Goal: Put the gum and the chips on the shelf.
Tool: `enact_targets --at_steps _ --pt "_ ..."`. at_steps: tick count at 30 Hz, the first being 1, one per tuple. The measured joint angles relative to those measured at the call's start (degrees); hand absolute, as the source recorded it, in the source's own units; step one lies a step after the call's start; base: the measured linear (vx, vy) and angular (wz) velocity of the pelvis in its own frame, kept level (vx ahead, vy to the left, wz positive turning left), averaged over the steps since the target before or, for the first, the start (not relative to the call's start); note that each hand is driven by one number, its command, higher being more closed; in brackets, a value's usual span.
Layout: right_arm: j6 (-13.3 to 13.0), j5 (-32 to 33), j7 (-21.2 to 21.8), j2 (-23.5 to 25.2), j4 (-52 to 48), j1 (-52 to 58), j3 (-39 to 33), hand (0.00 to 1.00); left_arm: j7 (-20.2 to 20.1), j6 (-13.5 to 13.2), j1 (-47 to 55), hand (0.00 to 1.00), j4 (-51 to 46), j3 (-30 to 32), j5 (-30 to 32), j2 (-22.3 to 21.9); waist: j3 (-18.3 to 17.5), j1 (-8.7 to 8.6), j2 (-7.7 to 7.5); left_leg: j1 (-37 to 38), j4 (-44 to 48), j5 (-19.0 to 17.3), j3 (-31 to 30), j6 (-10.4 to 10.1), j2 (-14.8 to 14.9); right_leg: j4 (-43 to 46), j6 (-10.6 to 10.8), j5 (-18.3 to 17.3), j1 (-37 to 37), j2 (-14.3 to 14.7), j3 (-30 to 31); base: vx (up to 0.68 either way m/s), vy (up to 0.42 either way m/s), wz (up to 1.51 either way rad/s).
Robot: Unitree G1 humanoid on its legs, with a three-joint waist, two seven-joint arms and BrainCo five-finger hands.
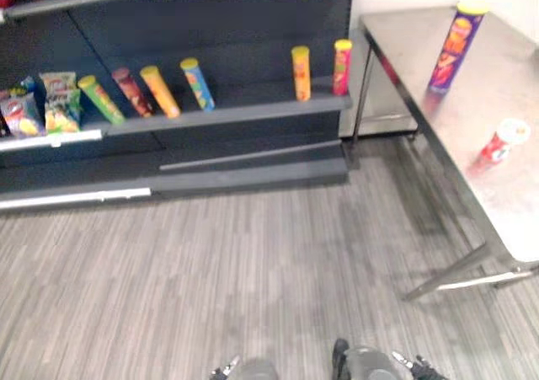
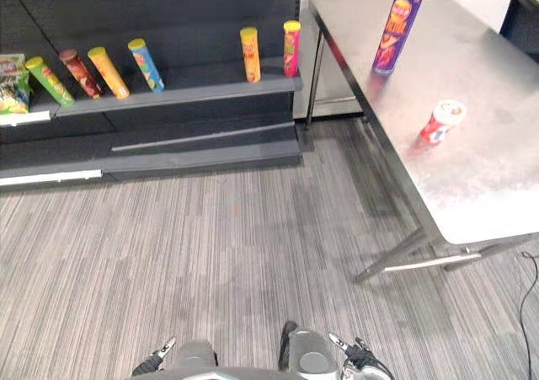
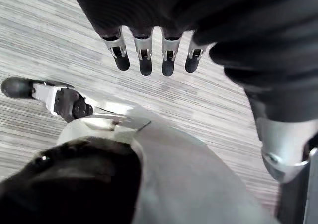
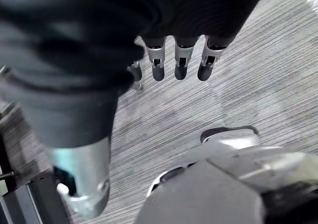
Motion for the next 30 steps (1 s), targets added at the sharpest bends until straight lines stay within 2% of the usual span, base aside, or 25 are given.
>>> enact_targets --at_steps 2,3,4,5,6,7,8,9,10,12,13,14,15,16,17,18,19,20,21,22,23,25,27,29,30 --pt "0.14 0.27 -0.75 0.11 -0.03 -0.32 0.0 0.0 2.29 -0.41 0.08 0.0 -1.22 -0.24 0.01 -0.18 0.1 1.01 -0.4 -4.05 -7.35 -2.14 2.79 0.87 -1.08 -0.89 0.94 -1.06 2.33 -0.69 1.69 0.32 0.075 -0.47" --pt "0.11 0.87 -1.09 0.36 -0.05 -0.33 0.04 0.0 4.49 -0.64 0.36 0.0 -1.76 -0.72 0.93 -0.13 -0.08 1.41 -0.89 -5.43 -17.52 -2.41 2.72 0.95 -2.87 -0.92 1.78 -1.9 3.09 -1.68 2.9 0.33 0.164 -0.56" --pt "-0.04 2.03 -1.45 0.52 -0.08 -0.4 0.4 0.0 6.56 -1.3 0.7 0.0 -2.38 -1.45 2.72 -0.04 -0.03 1.38 -1.21 -5.5 -29.78 -1.34 1.81 1.06 -4.61 -1.02 2.68 -2.76 4.01 -2.73 4.11 0.35 0.192 -0.5" --pt "-0.17 2.16 -1.85 0.43 -0.08 -0.33 0.93 0.0 7.29 -1.43 0.7 0.0 -2.42 -1.91 3.69 0.02 -0.04 1.35 -1.2 -5.44 -35.73 -0.02 0.59 0.77 -5.44 -1.31 3.03 -3.1 4.67 -3.11 4.71 0.37 0.243 -0.45" --pt "-0.64 2.16 -2.45 0.24 -0.09 -0.36 1.62 0.0 8.78 -1.6 0.78 0.0 -2.58 -2.93 5.67 0.06 -0.15 1.32 -0.99 -5.17 -46.07 3.27 -2.22 -0.14 -5.99 -2.28 4.15 -3.79 5.98 -3.42 5.82 0.4 0.302 -0.47" --pt "-0.79 2.16 -2.78 -0.14 -0.08 -0.33 2.86 0.0 9.27 -1.63 0.81 0.0 -2.7 -3.83 6.87 0.18 -0.32 1.31 -0.72 -5.22 -51.69 4.79 -3.65 -0.56 -5.35 -3.25 5.41 -4.57 7.35 -3.47 6.8 0.41 0.335 -0.49" --pt "-0.81 2.17 -2.88 -0.39 -0.06 -0.33 3.7 0.0 9.45 -1.67 0.8 0.0 -2.73 -4.4 7.11 0.28 -0.36 1.34 -0.66 -5.61 -51.8 6.03 -3.61 -0.93 -5.1 -3.55 6.21 -5.12 8.1 -3.51 7.47 0.47 0.397 -0.54" --pt "-0.8 2.21 -2.85 -0.17 0.01 -0.29 4.5 0.0 9.48 -1.64 1.28 0.0 -2.61 -4.94 8.64 0.88 -1.24 1.88 -1.51 -5.44 -49.47 10.97 -2.56 -0.5 -5.86 -4.55 7.14 -6.1 9.69 -5.18 8.91 0.51 0.398 -0.66" --pt "-0.82 2.22 -2.84 1.19 0.19 0.22 4.72 0.0 9.7 -1.8 1.82 0.0 -2.59 -5.22 9.06 2.24 -3.34 2.38 -4.33 -5.43 -48.55 12.03 -0.5 0.98 -7.95 -5.53 7.36 -5.83 10.06 -7.59 10.43 0.63 0.404 -0.69" --pt "-1.27 2.22 -2.77 2.78 0.08 0.11 4.78 0.0 9.92 -1.87 1.8 0.0 -2.19 -5.87 10.96 3.71 -4.92 2.52 -6.71 -5.04 -48.24 11.6 0.38 1.91 -10.35 -4.61 7.59 -3.31 9.54 -10.13 11.47 0.54 0.293 -0.36" --pt "-1.87 2.23 -2.75 2.99 0.06 -0.02 4.58 0.0 9.89 -1.9 1.71 0.0 -2.05 -7.54 11.36 4.32 -5.15 2.63 -6.79 -3.16 -48.47 10.31 1.58 4.09 -11.55 -0.2 7.56 -0.25 8.06 -11.21 13.07 0.35 0.218 -0.16" --pt "-1.88 2.24 -2.71 3.0 -0.02 -0.05 4.32 0.0 9.88 -1.9 1.69 0.0 -1.95 -7.88 11.36 4.3 -5.21 2.62 -6.65 -2.14 -48.52 9.55 2.35 5.08 -11.87 2.58 7.56 0.86 6.91 -11.47 14.17 0.43 0.289 -0.28" --pt "-1.92 2.28 -2.69 3.03 -0.17 -0.23 3.82 0.0 9.86 -1.9 1.72 0.0 -1.48 -8.19 11.36 4.15 -5.29 2.86 -6.45 -0.44 -48.83 8.43 3.32 6.1 -12.4 8.6 7.59 2.75 4.26 -11.87 16.12 0.33 0.221 -0.36" --pt "-1.98 2.95 -2.61 3.3 -0.48 -0.75 3.74 0.0 9.83 -1.84 1.73 0.0 -0.4 -9.09 11.34 4.23 -5.06 2.8 -5.85 2.2 -49.42 7.81 4.94 7.42 -12.97 18.07 7.54 6.64 0.25 -12.21 18.2 0.47 0.293 -0.43" --pt "-2.11 4.23 -2.47 3.56 -1.23 -1.21 3.83 0.0 9.81 -1.7 1.71 0.0 -0.05 -9.66 11.3 4.29 -4.88 2.57 -5.49 4.45 -49.47 6.76 6.08 9.06 -13.23 27.15 8.36 8.29 -3.31 -12.06 18.64 0.36 0.199 -0.33" --pt "-2.13 4.56 -2.33 3.74 -1.32 -1.46 3.98 0.0 9.81 -1.59 1.69 0.0 -0.05 -9.76 11.2 4.29 -4.87 2.54 -5.52 5.59 -49.58 6.33 6.38 9.73 -13.38 30.75 8.43 8.25 -4.77 -12.08 18.09 0.32 0.143 -0.22" --pt "-2.22 4.67 -2.29 4.12 -1.71 -1.95 4.76 0.0 9.8 -1.55 1.61 0.0 -0.11 -10.8 11.19 4.42 -4.53 2.48 -4.97 8.77 -51.0 5.93 6.9 10.07 -13.51 36.01 8.39 7.83 -6.65 -12.2 14.2 0.29 0.104 -0.2" --pt "-2.31 4.65 -2.25 3.8 -2.69 -2.15 6.07 0.0 9.8 -1.59 1.61 0.0 -0.24 -11.65 11.2 4.36 -4.21 2.46 -4.41 12.25 -53.5 5.92 7.49 10.07 -13.45 38.0 6.92 6.87 -7.45 -12.72 8.73 0.33 0.096 -0.22" --pt "-2.39 4.68 -2.21 3.68 -2.97 -2.39 6.29 0.0 9.79 -1.59 1.62 0.0 -0.27 -11.84 11.2 4.29 -4.1 2.47 -4.19 13.87 -54.68 5.93 7.91 10.05 -13.4 38.09 6.12 6.36 -7.65 -13.3 5.83 0.29 0.061 -0.33" --pt "-2.38 4.77 -2.25 3.71 -3.66 -3.03 6.35 0.0 9.79 -1.55 1.67 0.0 -0.17 -11.8 11.16 4.17 -4.04 2.47 -4.01 16.09 -56.35 5.95 9.32 10.02 -13.29 36.55 5.86 5.34 -7.7 -14.72 -0.02 0.18 0.027 -0.33" --pt "-2.38 4.84 -2.26 3.8 -4.03 -3.14 6.39 0.0 9.79 -1.55 1.67 0.0 -0.09 -11.69 11.16 4.12 -4.04 2.45 -3.97 16.87 -56.97 5.94 9.92 10.01 -13.18 34.79 5.55 5.01 -7.67 -15.41 -2.93 0.14 -0.009 -0.49" --pt "-2.46 5.04 -2.02 3.98 -4.95 -3.57 7.99 0.0 9.55 -1.52 1.69 0.0 0.08 -10.13 10.89 3.67 -4.08 2.43 -3.86 18.2 -57.65 5.16 13.03 8.49 -12.19 21.53 5.5 5.84 -6.69 -16.52 -14.87 0.15 -0.077 -0.71" --pt "-2.39 5.07 -1.88 3.95 -4.91 -4.35 8.18 0.0 8.64 -1.27 1.6 0.0 0.62 -8.81 10.79 2.75 -4.32 2.48 -2.33 18.71 -59.19 5.31 16.12 6.78 -10.23 15.03 5.2 5.64 -4.64 -14.08 -21.88 0.14 -0.124 -1.1" --pt "-2.31 5.07 -1.47 3.51 -5.04 -5.26 8.57 0.0 8.16 -1.2 0.51 0.0 2.05 -8.86 10.96 2.19 -3.56 2.37 -1.2 18.79 -60.14 5.61 19.56 6.08 -9.51 12.07 5.17 5.65 -4.52 -13.6 -28.42 0.04 -0.095 -1.03" --pt "-2.29 5.06 -1.05 3.14 -5.04 -5.37 8.57 0.0 7.99 -1.14 0.13 0.0 2.49 -8.85 11.06 1.89 -3.35 2.13 -0.9 19.06 -60.64 5.63 21.37 5.87 -9.34 11.35 3.94 5.78 -4.49 -13.74 -32.58 0.0 -0.093 -0.77"
